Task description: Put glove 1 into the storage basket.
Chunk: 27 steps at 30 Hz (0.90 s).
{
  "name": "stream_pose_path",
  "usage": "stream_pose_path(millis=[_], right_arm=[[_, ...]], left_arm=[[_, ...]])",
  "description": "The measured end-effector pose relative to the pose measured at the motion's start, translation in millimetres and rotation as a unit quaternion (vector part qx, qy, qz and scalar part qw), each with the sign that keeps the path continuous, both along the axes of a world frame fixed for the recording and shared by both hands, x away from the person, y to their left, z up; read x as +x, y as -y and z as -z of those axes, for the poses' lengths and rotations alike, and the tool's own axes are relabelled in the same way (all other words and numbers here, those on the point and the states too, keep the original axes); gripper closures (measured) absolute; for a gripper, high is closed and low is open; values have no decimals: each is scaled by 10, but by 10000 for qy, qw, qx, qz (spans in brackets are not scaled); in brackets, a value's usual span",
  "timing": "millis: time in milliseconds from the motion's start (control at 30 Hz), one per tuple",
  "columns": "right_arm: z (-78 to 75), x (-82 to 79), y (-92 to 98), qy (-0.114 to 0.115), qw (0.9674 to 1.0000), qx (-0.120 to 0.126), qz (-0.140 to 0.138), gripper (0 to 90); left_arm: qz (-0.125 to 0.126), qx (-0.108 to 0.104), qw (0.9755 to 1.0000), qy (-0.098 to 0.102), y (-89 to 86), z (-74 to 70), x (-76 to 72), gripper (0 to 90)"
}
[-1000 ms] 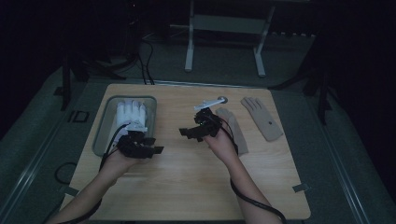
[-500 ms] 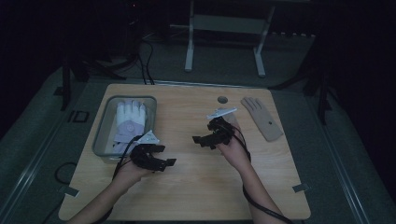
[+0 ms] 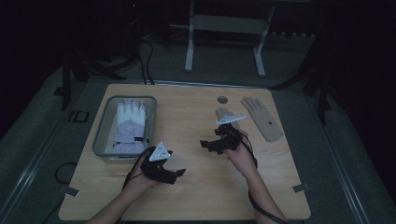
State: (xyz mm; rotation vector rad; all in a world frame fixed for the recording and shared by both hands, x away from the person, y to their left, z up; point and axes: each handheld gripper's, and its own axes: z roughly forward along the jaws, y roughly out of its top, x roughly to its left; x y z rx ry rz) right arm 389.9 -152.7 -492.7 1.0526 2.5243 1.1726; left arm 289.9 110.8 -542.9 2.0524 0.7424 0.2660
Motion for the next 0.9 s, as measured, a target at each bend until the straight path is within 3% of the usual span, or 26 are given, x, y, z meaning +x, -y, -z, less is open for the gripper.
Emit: stream_pose_path(millis=[233, 400, 533, 633, 733, 900], right_arm=[[65, -23, 130, -28, 10000, -46, 59, 144], [103, -47, 279, 3, 9999, -40, 126, 144], [136, -59, 378, -183, 9995, -129, 238, 140], [142, -66, 445, -194, 9992, -106, 330, 120], [135, -69, 498, -162, 9990, -67, 414, 117], [92, -72, 598, 83, 9980, -111, 612, 113]], left_arm=[[150, -60, 9998, -79, 92, 191, -18, 140], [213, -135, 9997, 78, 124, 253, -62, 140], [123, -96, 9998, 140, 126, 326, -64, 140], [107, -145, 9996, 195, 109, 320, -64, 140], [102, -200, 9996, 178, 92, 323, -53, 140], [52, -231, 9995, 184, 83, 328, -50, 140]])
